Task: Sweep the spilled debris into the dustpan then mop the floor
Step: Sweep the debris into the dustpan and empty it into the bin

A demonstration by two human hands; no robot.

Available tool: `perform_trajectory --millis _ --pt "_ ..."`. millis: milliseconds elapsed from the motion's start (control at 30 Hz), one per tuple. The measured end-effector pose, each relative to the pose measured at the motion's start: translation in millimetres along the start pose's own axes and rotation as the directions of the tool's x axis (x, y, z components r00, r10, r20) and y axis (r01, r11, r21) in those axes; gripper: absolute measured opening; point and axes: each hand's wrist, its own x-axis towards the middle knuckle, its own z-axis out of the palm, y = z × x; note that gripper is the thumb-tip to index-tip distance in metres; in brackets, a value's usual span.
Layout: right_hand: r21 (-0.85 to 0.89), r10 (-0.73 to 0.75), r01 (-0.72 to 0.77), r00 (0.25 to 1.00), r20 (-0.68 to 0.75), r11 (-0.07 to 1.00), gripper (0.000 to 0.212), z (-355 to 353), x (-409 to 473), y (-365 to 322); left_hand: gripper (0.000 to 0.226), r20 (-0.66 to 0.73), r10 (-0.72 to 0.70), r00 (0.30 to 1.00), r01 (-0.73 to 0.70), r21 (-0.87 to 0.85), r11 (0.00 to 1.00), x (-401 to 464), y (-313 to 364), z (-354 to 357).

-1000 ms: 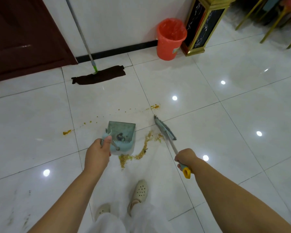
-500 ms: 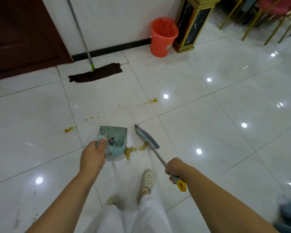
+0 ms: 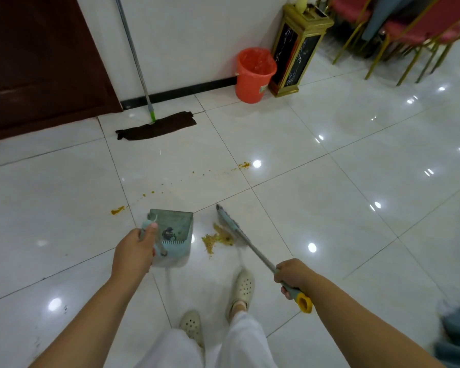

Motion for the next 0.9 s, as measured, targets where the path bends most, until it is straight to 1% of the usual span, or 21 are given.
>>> perform_trajectory --millis 100,167,267,300,367,500,600,667,800,900 --pt "0.051 0.024 -0.023 0.999 -0.029 0.998 0.026 0 2 -1 0.052 0.001 0.005 1.000 -0.005 0.029 1.000 2 -8 -10" --pt "0.096 0.053 -0.050 0.998 -0.025 0.994 0.020 3 5 -1 0.052 -0.004 0.010 1.000 -0.010 0.053 0.999 3 -15 -15" --pt "0.280 0.163 -0.174 0.985 0.061 0.944 0.004 14 6 -2 0.052 -0.009 0.012 1.000 -0.012 0.077 0.997 4 -22 -20" --pt "0.342 0.179 -0.200 0.979 0.094 0.918 0.004 20 5 -4 0.053 -0.012 0.010 1.000 -0.009 0.082 0.997 4 -24 -21" --pt "0.411 0.164 -0.204 0.978 0.131 0.888 0.006 33 3 -10 0.053 -0.012 0.005 1.000 -0.004 0.086 0.996 4 -26 -24" --pt "0.388 0.112 -0.153 0.986 0.126 0.909 0.009 55 -5 -23 0.054 0.005 -0.007 1.000 0.007 0.079 0.997 3 -25 -23" --pt "0.369 0.120 -0.168 0.981 0.151 0.914 0.013 60 -14 -27 0.053 0.023 -0.011 1.000 0.009 0.072 0.997 3 -24 -21" --pt "0.387 0.134 -0.188 0.978 0.163 0.903 0.013 58 -18 -26 0.052 0.031 -0.005 1.000 0.003 0.075 0.997 5 -24 -19" --pt "0.394 0.128 -0.158 0.987 0.101 0.905 0.010 50 -22 -28 0.049 0.040 -0.025 0.999 0.023 0.051 0.998 7 -25 -17" --pt "0.314 0.098 -0.108 0.994 0.048 0.943 0.012 43 -14 -40 0.047 0.049 -0.039 0.998 0.037 0.032 0.999 5 -27 -13"
